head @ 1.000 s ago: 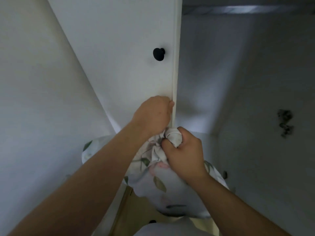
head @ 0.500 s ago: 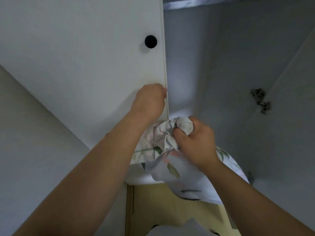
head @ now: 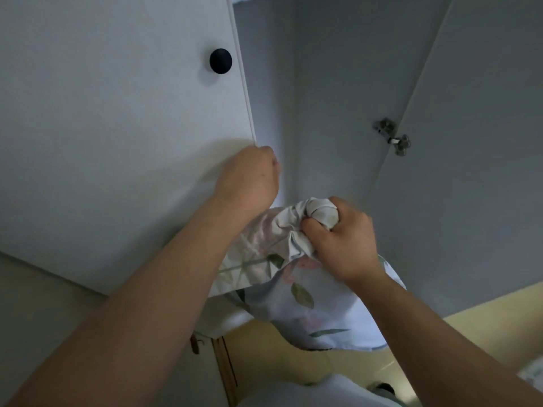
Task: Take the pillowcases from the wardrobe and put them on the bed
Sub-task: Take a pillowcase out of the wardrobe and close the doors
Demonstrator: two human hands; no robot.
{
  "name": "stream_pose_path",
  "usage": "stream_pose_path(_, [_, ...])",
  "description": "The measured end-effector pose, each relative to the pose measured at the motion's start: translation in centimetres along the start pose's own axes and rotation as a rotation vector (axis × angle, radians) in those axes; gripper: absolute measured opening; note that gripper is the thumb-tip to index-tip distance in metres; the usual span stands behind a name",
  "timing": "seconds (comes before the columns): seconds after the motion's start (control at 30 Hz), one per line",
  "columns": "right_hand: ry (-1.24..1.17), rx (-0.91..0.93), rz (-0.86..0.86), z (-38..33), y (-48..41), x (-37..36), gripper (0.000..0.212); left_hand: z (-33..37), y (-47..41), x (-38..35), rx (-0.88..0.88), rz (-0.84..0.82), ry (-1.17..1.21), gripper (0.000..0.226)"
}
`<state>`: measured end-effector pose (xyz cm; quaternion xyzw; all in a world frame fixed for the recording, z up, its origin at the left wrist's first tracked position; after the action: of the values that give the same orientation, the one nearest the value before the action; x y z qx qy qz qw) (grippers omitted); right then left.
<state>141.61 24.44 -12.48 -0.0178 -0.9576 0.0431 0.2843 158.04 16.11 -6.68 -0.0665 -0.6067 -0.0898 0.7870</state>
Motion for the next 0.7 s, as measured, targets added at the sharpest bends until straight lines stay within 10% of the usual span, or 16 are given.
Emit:
stream_pose_path(0.47, [-0.154, -0.269, 0.299, 9.2, 8.2, 15.0, 0.018, 29.6, 2.8, -4.5, -0.912, -0.163, -0.063, 0.041])
stream_pose_path(0.7, [-0.092, -0.375, 0.478, 12.9, 14.1, 21.6, 0.014, 42.2, 7.8, -7.5, -1.408, 0.153, -0.474, 0.051])
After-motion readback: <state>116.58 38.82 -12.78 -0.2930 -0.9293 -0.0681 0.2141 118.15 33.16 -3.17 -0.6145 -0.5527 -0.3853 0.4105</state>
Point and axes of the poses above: each hand's wrist, its own y-axis away from the middle knuckle, its own x-axis out of the back of the hand, z = x × y, the point moved 10 cm from there along -y, towards the middle knuckle, and after that the axes turned 13 degrees about -z, right-handed, at the moved point
